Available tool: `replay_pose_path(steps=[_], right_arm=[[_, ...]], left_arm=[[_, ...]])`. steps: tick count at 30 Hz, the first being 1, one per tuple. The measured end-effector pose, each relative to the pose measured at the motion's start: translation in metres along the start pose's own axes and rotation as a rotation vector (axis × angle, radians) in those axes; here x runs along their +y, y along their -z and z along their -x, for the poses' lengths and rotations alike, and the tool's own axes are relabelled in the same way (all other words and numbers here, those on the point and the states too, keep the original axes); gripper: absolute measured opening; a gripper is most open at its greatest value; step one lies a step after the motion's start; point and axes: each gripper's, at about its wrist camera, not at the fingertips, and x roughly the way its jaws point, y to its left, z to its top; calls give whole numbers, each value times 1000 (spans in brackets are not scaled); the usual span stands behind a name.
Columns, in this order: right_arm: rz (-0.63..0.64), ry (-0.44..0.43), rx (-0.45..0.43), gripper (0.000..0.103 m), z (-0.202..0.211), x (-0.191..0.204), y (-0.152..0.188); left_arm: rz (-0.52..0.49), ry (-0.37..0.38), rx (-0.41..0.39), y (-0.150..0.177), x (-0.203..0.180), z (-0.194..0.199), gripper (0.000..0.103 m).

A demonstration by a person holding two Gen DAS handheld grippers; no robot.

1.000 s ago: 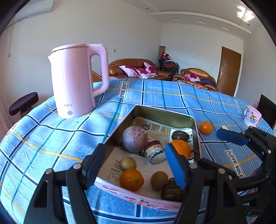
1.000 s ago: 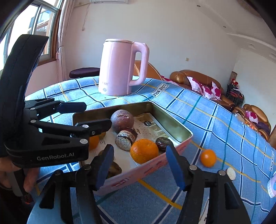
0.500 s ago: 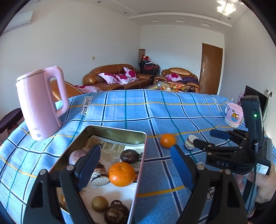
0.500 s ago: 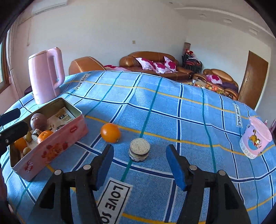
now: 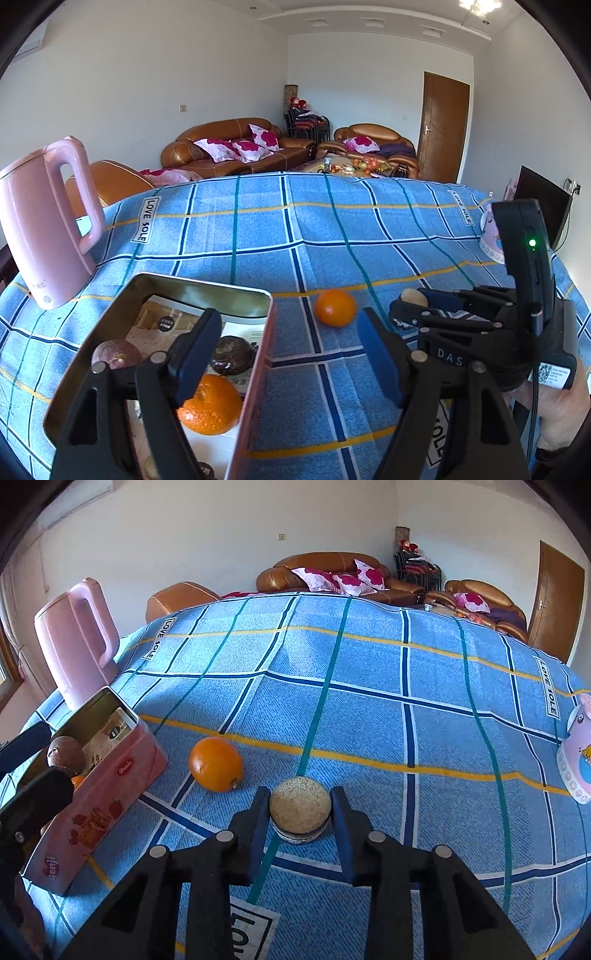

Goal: Organize fruits
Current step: 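Close the left tool on the orange while the right tool closes on the round cake, then lift the orange with the left tool while the right tool lifts the cake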

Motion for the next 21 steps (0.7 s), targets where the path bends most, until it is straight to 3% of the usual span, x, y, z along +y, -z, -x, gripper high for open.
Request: replay_pose_path(steps=[7,11,13,21], right_arm=[[-39,158,-38,35,20,-38,9],[-81,156,-55,35,25,-56,9],[-82,152,-62,35,27,-56,9],[-26,186,-32,35,20,-44,7]], left_arm=[[-71,37,109,-10,-41,-47,50],[-109,2,175,-15,-55,-79,48],[-131,-63,184,-17,-57,-90,46],[-160,-72,233,-16,-64,-109,38]])
